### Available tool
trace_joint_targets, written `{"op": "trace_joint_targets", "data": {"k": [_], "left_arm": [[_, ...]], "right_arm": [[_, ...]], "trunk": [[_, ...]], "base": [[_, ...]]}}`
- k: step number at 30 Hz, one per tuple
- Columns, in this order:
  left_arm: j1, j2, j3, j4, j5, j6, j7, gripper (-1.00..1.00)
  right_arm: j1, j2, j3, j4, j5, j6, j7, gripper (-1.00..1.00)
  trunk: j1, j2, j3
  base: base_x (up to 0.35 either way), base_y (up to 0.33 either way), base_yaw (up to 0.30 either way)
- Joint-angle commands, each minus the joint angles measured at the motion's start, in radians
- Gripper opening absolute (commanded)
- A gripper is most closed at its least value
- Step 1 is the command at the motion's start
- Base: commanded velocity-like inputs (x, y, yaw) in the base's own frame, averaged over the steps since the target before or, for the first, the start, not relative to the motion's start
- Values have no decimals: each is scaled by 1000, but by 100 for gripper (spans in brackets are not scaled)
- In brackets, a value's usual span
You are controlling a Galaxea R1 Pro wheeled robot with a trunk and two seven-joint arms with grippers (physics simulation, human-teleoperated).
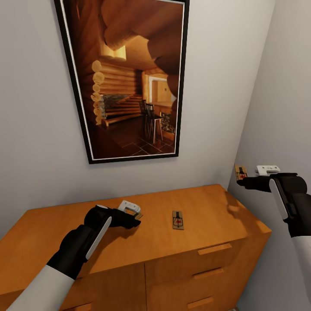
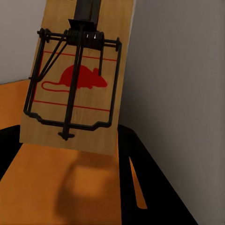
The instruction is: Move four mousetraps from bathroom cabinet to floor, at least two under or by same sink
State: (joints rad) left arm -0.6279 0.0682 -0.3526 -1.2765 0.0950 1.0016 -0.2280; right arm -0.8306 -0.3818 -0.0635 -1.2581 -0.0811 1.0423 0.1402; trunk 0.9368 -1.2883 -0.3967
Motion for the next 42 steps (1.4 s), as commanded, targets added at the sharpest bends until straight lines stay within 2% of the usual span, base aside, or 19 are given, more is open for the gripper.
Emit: {"op": "trace_joint_targets", "data": {"k": [1, 42], "left_arm": [[-1, 1, -2, -1, 9, 5, 6, 100], [-1, 2, -2, 2, 9, 4, 6, 100]], "right_arm": [[-1, 0, -1, 0, -11, 5, -4, -100], [-1, 0, -1, 0, -11, 5, -4, -100]], "trunk": [[0, -1, -1], [0, -1, -1]], "base": [[0, 0, 0], [-21, 7, 0]]}}
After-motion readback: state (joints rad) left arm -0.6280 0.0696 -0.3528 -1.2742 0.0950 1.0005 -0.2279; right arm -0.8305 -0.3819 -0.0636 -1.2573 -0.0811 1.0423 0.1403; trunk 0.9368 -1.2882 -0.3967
